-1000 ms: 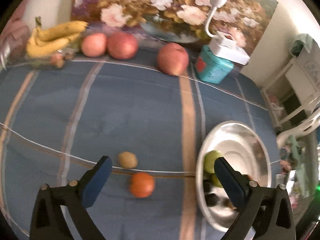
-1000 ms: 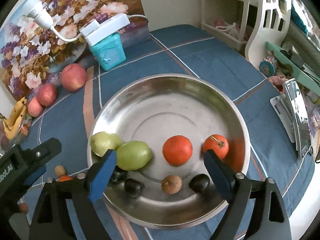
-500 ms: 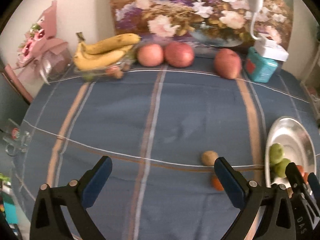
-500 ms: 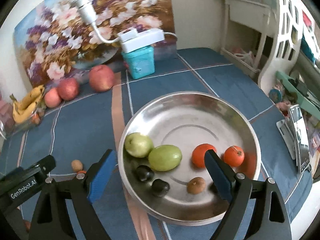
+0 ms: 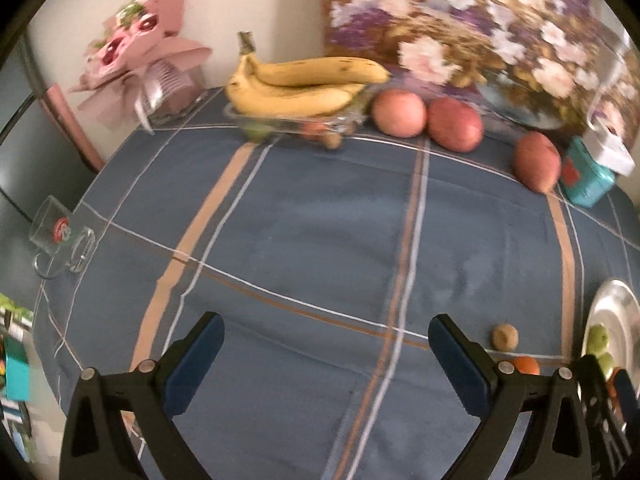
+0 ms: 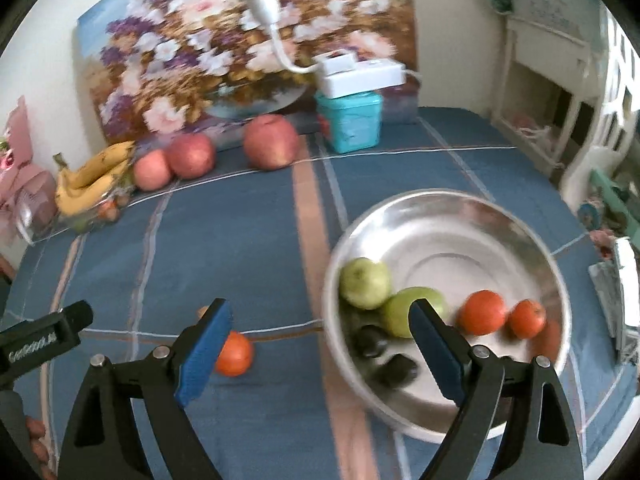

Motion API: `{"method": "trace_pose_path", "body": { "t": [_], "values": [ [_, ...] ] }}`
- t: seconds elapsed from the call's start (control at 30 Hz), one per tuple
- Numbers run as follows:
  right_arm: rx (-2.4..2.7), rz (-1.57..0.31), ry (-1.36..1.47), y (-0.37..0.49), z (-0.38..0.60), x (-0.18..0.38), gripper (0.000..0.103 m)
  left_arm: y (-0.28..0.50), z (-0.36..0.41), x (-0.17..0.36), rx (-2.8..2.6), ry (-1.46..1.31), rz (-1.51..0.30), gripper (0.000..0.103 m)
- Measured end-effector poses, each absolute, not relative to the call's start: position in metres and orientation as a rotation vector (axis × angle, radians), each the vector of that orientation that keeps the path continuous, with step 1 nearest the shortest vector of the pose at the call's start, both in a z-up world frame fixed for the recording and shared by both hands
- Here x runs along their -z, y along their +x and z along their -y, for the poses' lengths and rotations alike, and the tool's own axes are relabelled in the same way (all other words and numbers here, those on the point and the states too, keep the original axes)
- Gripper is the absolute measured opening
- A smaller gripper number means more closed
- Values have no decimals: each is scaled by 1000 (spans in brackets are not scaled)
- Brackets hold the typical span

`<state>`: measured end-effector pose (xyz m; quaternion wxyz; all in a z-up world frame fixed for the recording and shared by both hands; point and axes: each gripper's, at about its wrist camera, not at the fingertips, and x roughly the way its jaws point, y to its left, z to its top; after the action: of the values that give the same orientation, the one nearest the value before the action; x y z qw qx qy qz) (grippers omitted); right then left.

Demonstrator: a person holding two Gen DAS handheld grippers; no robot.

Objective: Organize fruits
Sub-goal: 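Move both grippers back toward the last kiwi and tangerine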

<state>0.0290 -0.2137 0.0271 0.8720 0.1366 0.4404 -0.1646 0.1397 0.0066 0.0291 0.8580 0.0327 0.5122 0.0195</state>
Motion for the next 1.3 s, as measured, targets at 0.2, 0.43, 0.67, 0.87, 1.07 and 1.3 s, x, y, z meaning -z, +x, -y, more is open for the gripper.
{"method": "trace_pose_path", "body": {
  "t": [0.2, 0.43, 0.67, 0.87, 1.07, 1.3],
  "values": [
    [259, -940, 290, 44, 190, -28, 90, 148, -26, -33, -73, 33, -1069, 103],
    [165, -943, 352, 51, 180, -29, 90, 154, -39, -34, -78, -37, -1070, 103],
    [164, -973, 394, 53, 187, -17, 90, 157, -21, -17, -2, -53, -1128, 103],
    [160, -1021, 409, 55, 189, -3, 90, 161, -6, 8, 36, -46, -1205, 103],
    [165, -1086, 395, 59, 188, 15, 90, 162, 1, 28, 38, -31, -1253, 103],
    [188, -1131, 380, 60, 188, 27, 83, 165, 3, 32, 56, -44, -1245, 103]
  ]
}}
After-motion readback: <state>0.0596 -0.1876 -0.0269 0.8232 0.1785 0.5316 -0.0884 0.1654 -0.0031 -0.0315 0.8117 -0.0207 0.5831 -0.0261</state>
